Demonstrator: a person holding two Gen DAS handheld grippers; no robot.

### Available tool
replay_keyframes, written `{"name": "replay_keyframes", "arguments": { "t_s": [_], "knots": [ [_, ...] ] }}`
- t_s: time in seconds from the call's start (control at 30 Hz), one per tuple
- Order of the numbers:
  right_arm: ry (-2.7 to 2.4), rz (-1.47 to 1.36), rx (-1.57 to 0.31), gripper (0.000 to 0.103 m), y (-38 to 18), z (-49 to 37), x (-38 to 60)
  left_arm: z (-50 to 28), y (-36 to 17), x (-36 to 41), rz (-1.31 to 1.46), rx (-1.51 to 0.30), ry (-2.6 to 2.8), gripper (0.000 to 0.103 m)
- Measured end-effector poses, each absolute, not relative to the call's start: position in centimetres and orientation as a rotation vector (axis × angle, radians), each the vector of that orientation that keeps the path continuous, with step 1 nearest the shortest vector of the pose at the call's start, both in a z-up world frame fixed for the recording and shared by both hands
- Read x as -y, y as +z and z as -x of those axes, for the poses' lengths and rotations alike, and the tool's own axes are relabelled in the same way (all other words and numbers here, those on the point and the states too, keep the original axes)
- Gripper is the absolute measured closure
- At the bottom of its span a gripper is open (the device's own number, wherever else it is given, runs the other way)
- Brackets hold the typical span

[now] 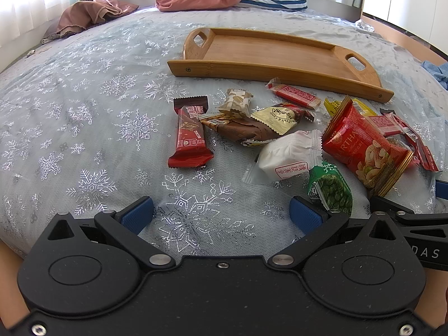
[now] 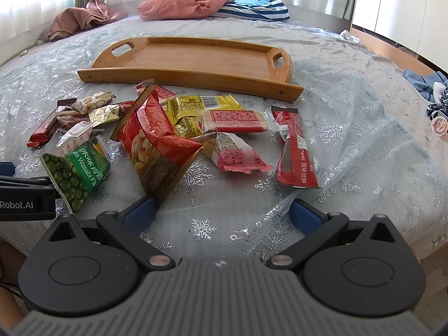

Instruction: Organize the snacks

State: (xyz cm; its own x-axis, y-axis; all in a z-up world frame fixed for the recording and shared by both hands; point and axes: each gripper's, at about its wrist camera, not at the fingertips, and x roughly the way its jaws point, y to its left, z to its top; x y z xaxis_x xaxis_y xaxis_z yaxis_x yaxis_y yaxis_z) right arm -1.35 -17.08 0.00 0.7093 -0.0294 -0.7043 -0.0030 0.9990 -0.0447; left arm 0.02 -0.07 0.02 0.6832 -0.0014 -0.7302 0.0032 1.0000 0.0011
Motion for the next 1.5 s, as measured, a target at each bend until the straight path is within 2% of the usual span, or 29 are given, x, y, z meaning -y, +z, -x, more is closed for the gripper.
{"name": "replay_keyframes", "arguments": {
  "t_s": [1.1, 1.5],
  "knots": [
    [-0.023, 0.047, -0.783, 0.0, -0.2, 1.1, 16.8, 0.8, 0.3, 0.4, -0.03, -0.765, -0.01, 0.0],
    [0.019, 0.009, -0.734, 0.0, 0.6, 2.2, 17.8, 1.1, 1.5, -0.7, 0.025, -0.809, -0.066, 0.0]
  ]
}}
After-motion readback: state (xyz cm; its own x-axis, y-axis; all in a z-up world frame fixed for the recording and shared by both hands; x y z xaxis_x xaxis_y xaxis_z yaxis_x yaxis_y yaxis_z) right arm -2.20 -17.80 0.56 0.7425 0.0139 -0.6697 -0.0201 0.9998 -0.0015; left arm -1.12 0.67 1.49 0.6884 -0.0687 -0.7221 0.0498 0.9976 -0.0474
